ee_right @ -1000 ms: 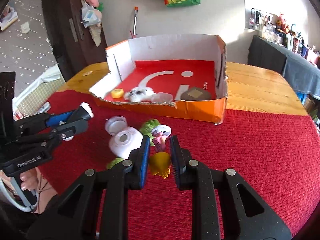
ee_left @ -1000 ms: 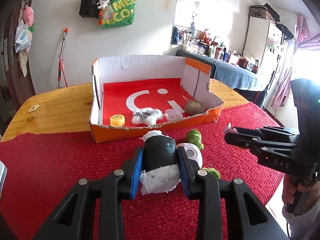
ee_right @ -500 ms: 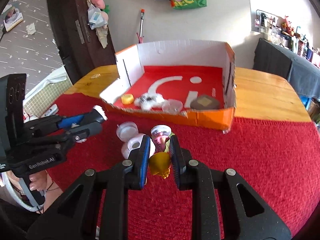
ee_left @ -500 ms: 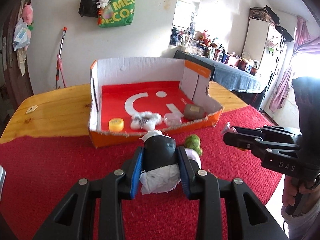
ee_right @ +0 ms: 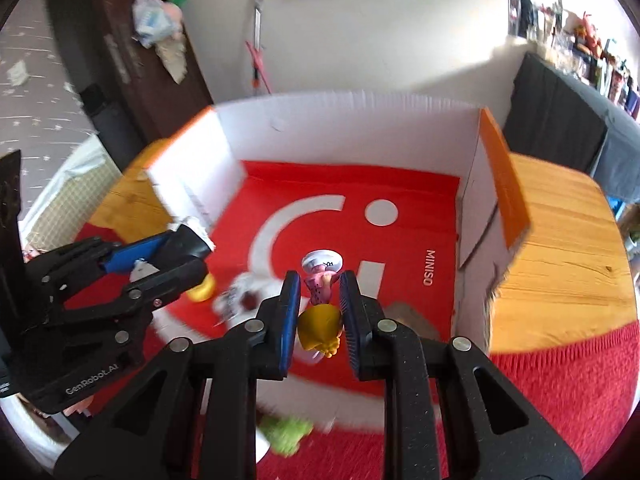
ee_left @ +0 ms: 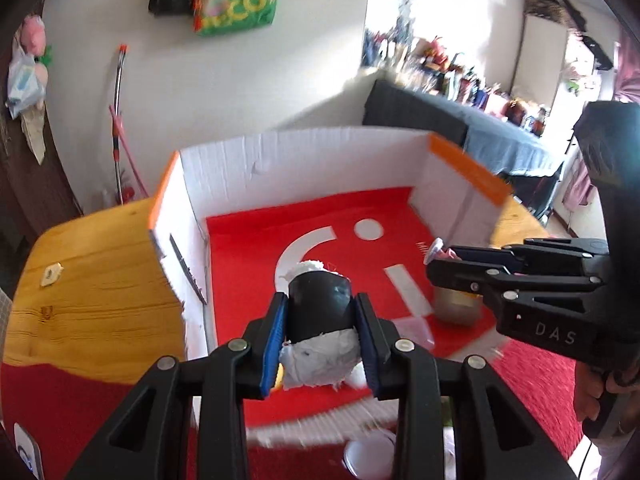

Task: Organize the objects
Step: 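Lift and carry the plush and figure with both tools into the orange box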

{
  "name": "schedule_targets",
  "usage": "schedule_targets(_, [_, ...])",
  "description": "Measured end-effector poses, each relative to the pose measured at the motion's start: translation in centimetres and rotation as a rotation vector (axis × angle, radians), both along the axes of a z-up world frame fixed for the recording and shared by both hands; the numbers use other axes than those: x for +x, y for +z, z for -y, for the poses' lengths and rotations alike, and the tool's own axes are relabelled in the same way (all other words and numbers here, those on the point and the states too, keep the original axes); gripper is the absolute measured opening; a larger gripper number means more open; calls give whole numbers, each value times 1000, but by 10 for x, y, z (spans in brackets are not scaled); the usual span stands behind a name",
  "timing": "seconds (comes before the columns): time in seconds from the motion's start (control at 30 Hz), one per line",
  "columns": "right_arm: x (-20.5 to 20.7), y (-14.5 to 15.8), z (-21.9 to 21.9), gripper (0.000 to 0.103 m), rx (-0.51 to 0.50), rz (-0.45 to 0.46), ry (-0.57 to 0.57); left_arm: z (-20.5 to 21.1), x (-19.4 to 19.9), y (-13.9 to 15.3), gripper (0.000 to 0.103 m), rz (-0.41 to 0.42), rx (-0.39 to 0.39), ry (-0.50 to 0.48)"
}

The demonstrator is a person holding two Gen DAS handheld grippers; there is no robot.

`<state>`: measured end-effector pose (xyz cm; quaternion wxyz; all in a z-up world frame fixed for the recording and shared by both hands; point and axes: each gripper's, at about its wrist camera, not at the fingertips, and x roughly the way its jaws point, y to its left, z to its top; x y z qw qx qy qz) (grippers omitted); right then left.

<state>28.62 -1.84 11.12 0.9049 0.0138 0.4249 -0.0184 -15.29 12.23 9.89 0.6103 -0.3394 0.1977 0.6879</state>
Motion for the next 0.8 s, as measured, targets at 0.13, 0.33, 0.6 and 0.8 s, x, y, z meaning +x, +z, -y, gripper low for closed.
schedule_targets(0.13, [29, -18, 10, 20, -3, -88, -39, -24, -15, -16, 35, 32, -75, 10])
schedule_targets(0.33, [52, -32, 19, 20, -31, -151, -81, -45, -24, -30, 35, -33, -120, 21])
schedule_targets(0.6, [60, -43, 19, 20, -69, -202, -82, -56, -26, -47, 35, -38, -168, -1])
schedule_targets(0.8, [55, -47, 20, 20, -81, -213, -77, -56, -26, -57, 35, -27, -201, -8])
